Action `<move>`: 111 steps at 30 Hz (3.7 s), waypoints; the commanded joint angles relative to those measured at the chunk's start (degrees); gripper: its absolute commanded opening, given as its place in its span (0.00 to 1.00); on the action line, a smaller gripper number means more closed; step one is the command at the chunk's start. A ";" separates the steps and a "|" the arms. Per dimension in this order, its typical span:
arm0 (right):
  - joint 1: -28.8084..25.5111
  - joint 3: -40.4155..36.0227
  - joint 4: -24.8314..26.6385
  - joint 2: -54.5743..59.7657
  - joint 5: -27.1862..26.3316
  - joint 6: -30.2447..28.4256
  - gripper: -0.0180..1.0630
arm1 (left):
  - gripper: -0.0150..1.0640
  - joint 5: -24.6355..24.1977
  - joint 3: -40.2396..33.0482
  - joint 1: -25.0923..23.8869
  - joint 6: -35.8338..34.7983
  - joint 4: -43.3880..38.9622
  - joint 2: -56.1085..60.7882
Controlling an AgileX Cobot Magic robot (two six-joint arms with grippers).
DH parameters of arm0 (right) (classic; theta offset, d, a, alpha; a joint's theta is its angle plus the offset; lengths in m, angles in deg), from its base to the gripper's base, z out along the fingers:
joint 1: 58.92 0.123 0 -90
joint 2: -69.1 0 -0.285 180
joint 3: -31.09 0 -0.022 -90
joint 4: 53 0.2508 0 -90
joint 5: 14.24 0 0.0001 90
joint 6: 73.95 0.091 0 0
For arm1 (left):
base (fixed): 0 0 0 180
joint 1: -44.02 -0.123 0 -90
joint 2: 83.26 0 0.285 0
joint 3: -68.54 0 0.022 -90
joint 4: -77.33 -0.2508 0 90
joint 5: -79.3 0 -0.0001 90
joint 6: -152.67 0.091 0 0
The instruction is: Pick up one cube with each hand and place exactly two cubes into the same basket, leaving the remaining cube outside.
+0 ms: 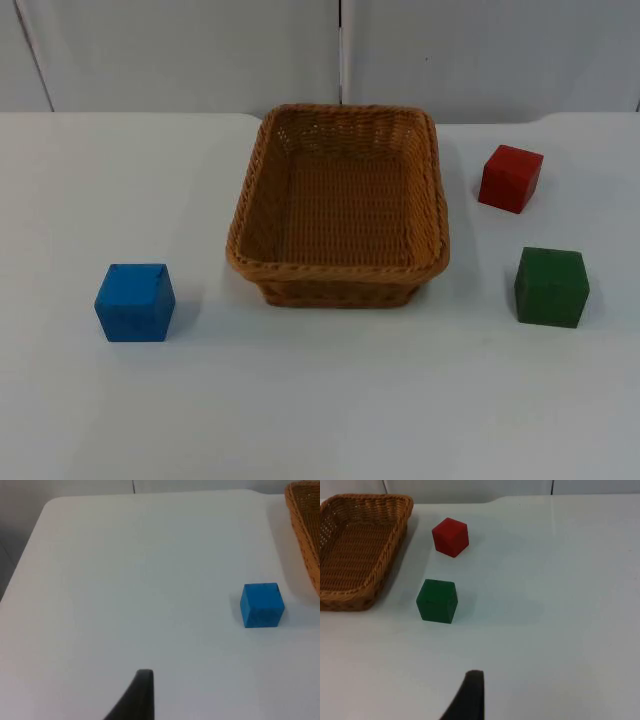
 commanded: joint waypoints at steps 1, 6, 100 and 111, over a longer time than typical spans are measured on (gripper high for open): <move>0.13 -0.39 0.00 -0.16 -0.35 -1.17 0.80 | 0.99 0.10 -0.25 -0.09 0.00 0.70 0.23; 0.13 -0.39 0.00 -0.16 -0.35 -1.17 0.80 | 0.99 0.10 -0.25 -0.09 0.00 0.70 0.23; 0.13 28.00 0.60 55.98 -18.10 -3.08 0.80 | 0.99 12.10 14.14 -0.09 -0.52 9.11 -38.72; 0.13 39.18 0.72 71.03 -18.76 -4.74 0.80 | 0.99 14.62 17.81 -0.09 0.32 9.24 -49.46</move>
